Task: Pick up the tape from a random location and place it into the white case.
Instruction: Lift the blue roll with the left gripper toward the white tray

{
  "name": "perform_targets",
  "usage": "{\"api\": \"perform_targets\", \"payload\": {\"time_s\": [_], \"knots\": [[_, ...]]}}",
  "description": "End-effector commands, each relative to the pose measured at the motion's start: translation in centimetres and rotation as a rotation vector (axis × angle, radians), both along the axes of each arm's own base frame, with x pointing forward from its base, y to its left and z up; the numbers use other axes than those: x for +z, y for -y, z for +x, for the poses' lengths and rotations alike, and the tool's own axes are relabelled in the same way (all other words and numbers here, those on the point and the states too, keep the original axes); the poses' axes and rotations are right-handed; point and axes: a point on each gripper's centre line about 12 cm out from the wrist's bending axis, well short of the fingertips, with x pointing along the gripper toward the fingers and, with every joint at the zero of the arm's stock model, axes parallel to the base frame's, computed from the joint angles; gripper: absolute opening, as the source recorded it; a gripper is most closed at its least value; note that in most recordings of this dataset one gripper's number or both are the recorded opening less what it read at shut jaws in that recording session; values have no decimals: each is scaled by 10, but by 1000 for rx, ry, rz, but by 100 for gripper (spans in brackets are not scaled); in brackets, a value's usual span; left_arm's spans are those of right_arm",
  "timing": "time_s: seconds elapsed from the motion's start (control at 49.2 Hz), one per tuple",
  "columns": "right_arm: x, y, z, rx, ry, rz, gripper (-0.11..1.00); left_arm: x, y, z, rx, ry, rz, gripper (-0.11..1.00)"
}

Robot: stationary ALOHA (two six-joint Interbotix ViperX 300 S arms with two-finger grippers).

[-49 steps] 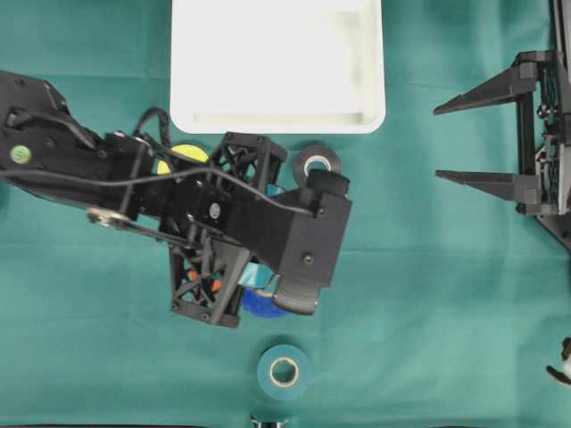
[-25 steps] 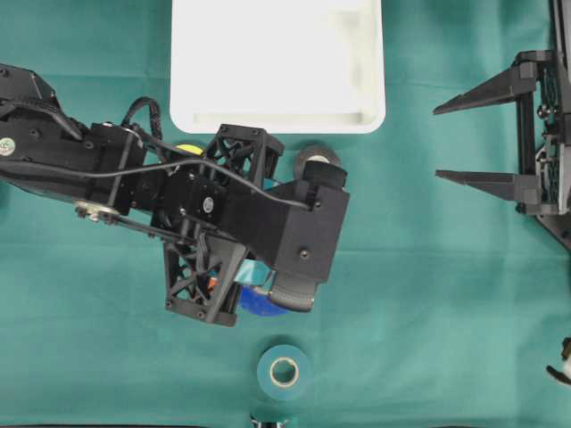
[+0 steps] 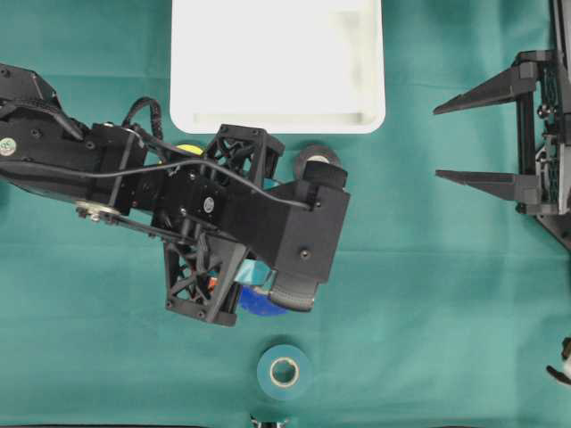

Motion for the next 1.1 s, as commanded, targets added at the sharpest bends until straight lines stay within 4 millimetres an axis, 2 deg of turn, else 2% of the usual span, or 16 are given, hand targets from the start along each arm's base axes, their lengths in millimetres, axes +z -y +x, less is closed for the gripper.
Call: {"api": "perform_targets", "payload": {"time_s": [0.0, 0.407, 0.671, 0.793, 1.078], "knots": [[11, -1, 3, 4, 25, -3, 93, 25, -3, -6, 3, 65, -12, 22], [12, -1, 3, 4, 21, -3, 93, 25, -3, -6, 3, 64, -11, 22], [12, -1, 3, 4, 21, -3, 93, 25, -13, -5, 28, 61, -10, 22], [12, -1, 3, 4, 20, -4, 93, 25, -28, -4, 63, 56, -9, 22], [11, -1, 3, 4, 12, -3, 93, 24, -90, -4, 208, 52, -2, 22]]}}
